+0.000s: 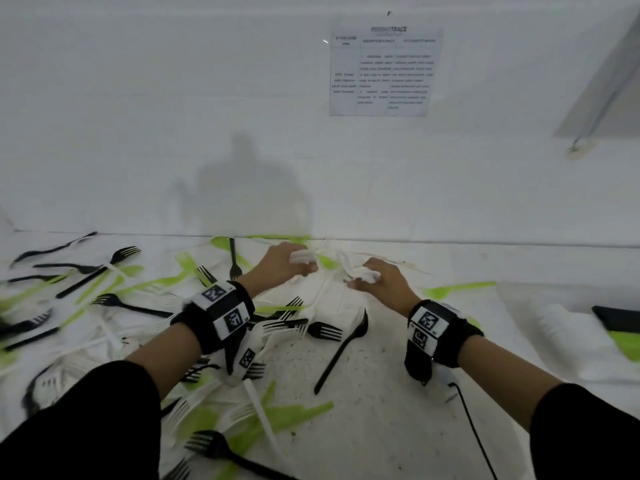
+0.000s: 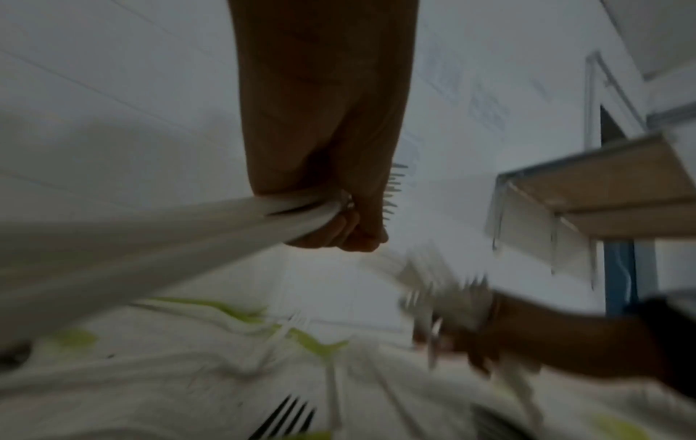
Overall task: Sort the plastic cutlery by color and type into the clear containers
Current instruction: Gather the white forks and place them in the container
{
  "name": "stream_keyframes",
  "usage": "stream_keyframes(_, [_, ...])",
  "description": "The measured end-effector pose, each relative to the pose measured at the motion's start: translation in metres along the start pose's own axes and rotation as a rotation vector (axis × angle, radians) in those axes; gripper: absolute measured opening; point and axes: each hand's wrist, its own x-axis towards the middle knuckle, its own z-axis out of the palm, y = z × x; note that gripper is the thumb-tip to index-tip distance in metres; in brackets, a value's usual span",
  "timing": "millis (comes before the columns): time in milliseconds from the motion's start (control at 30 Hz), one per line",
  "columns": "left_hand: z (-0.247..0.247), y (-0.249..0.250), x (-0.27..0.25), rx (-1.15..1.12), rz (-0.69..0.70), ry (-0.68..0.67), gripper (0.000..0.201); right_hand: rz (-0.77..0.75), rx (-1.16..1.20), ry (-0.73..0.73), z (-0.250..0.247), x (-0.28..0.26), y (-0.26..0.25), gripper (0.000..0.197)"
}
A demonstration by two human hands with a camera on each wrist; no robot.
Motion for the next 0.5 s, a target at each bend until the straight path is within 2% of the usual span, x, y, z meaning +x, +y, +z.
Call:
stream_keyframes(67, [0.012,-0.007,0.003,0.283,-0.045,-0.112,0.05,0.047,0.101,0.106,-0.009,0.001,-0.005,0.02])
stream_keyframes(167, [0.029,-0.018,0.001,0.371,-0.11,-0.193,0.039,0.052,0.153,0.247,-0.023,0.003,-0.019,0.025])
stream_keyframes(267, [0.039,-0.021,-0.003,0.431,-0.135,-0.263,0.066,0.03,0.336,0.328,-0.032,0.008,-0.032,0.017])
stream_keyframes(300, [0.04,-0.02,-0.005,0.45,-0.15,-0.275,0.066,0.054,0.413,0.333,-0.033,0.01,-0.035,0.016])
stream_keyframes(333, [0.042,-0.023,-0.004,0.453,-0.155,-0.267,0.056,0.09,0.463,0.331,-0.033,0.012,-0.037,0.015])
stream_keyframes(400, [0.042,-0.025,-0.003,0.44,-0.167,-0.226,0.022,0.187,0.449,0.284,-0.03,0.019,-0.036,0.012])
stream_keyframes(500, [0.037,-0.025,-0.006,0.343,-0.13,-0.146,0.033,0.336,0.256,0.195,-0.017,0.031,-0.024,0.013])
